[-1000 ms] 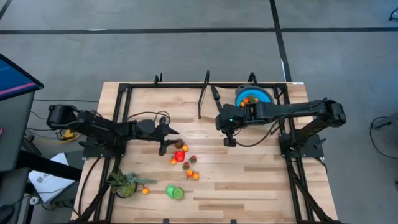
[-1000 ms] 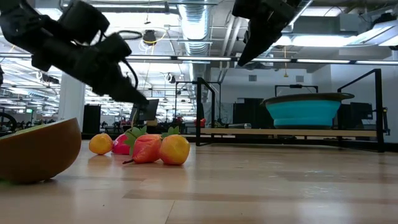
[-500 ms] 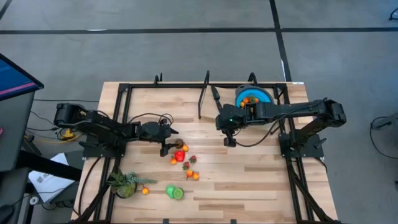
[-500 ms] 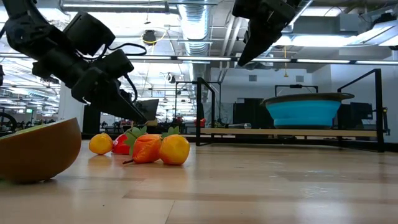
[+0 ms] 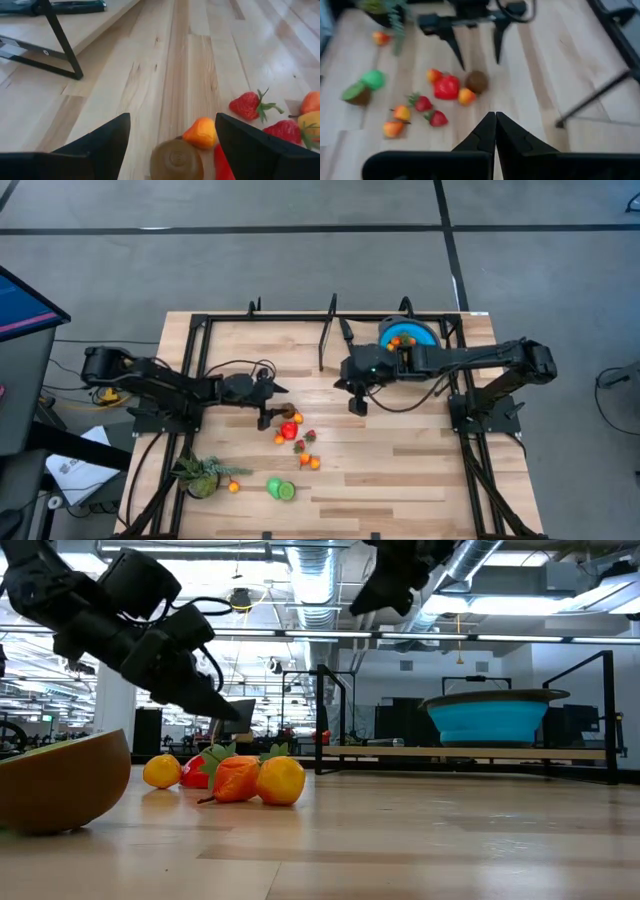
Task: Pick & Place Fruit
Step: Put the half brown kiwi into the blue colander
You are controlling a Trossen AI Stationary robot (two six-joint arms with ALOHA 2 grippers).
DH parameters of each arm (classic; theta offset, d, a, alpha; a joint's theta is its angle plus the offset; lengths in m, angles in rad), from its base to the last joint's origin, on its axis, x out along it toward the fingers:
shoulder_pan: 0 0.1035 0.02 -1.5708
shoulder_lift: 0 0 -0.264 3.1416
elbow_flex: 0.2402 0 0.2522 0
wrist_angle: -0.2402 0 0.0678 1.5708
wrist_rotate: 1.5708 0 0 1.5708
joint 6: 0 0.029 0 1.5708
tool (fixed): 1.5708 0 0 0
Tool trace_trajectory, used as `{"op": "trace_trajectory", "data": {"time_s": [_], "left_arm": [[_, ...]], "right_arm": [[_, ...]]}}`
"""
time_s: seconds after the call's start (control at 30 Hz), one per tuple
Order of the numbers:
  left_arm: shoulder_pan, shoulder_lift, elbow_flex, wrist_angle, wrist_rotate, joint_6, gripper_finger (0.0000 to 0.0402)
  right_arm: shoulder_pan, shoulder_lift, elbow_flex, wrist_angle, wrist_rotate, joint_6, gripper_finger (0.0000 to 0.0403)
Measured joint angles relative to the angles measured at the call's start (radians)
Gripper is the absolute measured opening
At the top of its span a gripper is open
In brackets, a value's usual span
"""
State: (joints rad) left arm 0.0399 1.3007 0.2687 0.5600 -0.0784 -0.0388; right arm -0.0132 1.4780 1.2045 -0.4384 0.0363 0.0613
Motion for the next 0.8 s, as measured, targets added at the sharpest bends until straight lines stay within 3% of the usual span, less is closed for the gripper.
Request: {"op": "trace_trajectory", "data": {"time_s": [0.23,0.37,0.8], "left_arm": [[0.0,-0.048,0.0,0.002,0.0,-0.003,0.0285],[0.0,-0.073,-0.001,0.004,0.0,-0.003,0.0285],[0.0,-0.084,-0.001,0.004,0.007,-0.003,0.0285]], "right_arm": [[0.001,0.0,0.0,0.116,-0.147,-0.095,0.0004],[0.0,0.012,0.0,0.199,-0.152,-0.116,0.0003],[-0.001,0.084,0.0,0.218,-0.154,-0.113,0.0005]]}}
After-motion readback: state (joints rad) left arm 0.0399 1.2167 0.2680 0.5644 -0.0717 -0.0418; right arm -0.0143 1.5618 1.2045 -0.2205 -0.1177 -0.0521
